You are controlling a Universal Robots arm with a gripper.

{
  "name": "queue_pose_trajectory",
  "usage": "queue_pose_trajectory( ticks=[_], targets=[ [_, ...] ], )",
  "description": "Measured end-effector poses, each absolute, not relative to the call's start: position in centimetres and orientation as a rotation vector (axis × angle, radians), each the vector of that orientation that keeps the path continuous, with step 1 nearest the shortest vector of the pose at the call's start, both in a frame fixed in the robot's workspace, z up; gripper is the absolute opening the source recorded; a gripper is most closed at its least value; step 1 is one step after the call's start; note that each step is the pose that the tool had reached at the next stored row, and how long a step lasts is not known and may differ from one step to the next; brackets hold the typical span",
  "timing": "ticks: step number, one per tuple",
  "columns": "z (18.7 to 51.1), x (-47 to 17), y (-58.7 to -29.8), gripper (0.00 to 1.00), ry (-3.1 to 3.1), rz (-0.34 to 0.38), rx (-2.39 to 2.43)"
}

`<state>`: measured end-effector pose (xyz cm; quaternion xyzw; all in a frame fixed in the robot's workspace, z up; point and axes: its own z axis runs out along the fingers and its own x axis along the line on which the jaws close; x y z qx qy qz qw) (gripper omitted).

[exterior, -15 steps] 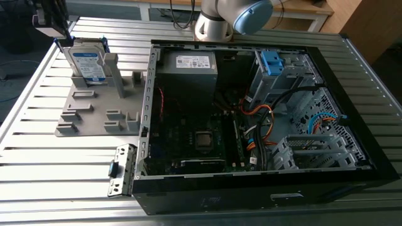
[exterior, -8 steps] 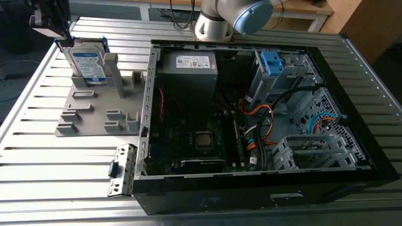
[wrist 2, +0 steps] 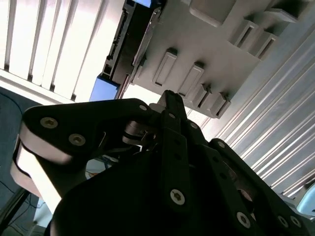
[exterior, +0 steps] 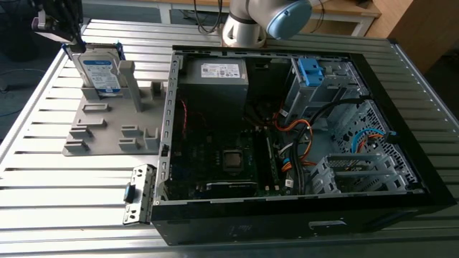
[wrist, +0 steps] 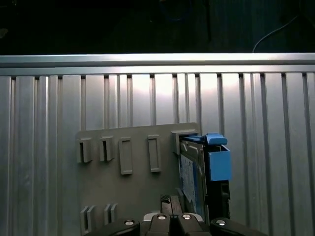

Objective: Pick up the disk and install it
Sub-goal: 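Pick up the disk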

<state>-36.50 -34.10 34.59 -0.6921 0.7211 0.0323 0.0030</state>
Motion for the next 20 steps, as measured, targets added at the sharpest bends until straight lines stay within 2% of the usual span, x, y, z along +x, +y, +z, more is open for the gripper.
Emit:
queue_pose_trajectory(
  ticks=[14,15,16,19,20],
  targets=[
    [34.56,-36.51,-34.10,0.11,2.298,0.082,-2.148],
    [34.56,-36.51,-34.10,0.17,2.298,0.082,-2.148],
    [34.56,-36.51,-34.10,0.17,2.299,0.082,-2.148],
    [34.56,-36.51,-34.10,0.35,2.299,0.082,-2.147],
    [34.56,-36.51,-34.10,0.35,2.299,0.082,-2.147]
  ],
)
